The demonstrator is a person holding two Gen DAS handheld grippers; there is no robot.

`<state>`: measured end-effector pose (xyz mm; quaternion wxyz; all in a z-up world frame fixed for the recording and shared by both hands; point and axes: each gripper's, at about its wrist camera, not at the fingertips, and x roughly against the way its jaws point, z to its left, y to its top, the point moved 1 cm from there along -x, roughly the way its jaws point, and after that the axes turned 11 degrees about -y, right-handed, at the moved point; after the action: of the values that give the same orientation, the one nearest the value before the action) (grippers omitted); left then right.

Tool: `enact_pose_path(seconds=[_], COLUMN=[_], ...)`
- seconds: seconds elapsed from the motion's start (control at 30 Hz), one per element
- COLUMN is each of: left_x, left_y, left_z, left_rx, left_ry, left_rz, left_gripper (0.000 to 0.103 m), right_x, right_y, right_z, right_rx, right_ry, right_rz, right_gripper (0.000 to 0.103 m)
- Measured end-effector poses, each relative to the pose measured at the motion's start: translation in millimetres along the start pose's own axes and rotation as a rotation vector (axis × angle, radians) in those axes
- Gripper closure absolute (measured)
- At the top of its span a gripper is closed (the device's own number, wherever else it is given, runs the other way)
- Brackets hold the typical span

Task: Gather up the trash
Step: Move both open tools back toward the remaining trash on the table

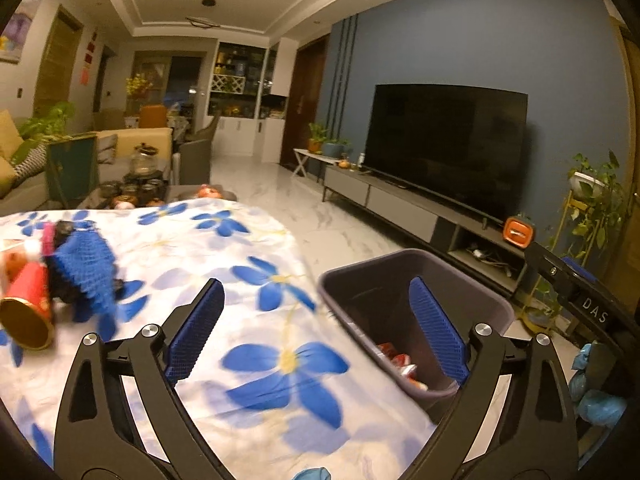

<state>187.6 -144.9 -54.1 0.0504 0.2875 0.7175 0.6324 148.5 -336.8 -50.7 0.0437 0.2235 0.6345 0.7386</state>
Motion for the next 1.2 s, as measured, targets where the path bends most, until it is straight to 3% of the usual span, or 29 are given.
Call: enact_pose_path(seconds=[0.2,0.7,1.2], left_x=[37.9,111.1,147.6], left_y=[-2.5,-18.5,-22.5], left_z=[21.8,90.3,151.5], left_rx=[0.011,0.03,0.087], left_ry=[0.086,0.345,0.46], left_rz=[-0.029,-0.071,-0.092], left_gripper=[0.011,0.011,0.011], right_x=[10.0,35.3,44.1], right_y=[-4.5,-25.5,-38.9], right_z=[12.3,91.7,178.1], right_rx=[-0.008,0.074,0.145], right_ry=[0.039,0.209,0.341], right_rz=[0.007,0.024,0.026], right_gripper=[0.018,0.018,0.019])
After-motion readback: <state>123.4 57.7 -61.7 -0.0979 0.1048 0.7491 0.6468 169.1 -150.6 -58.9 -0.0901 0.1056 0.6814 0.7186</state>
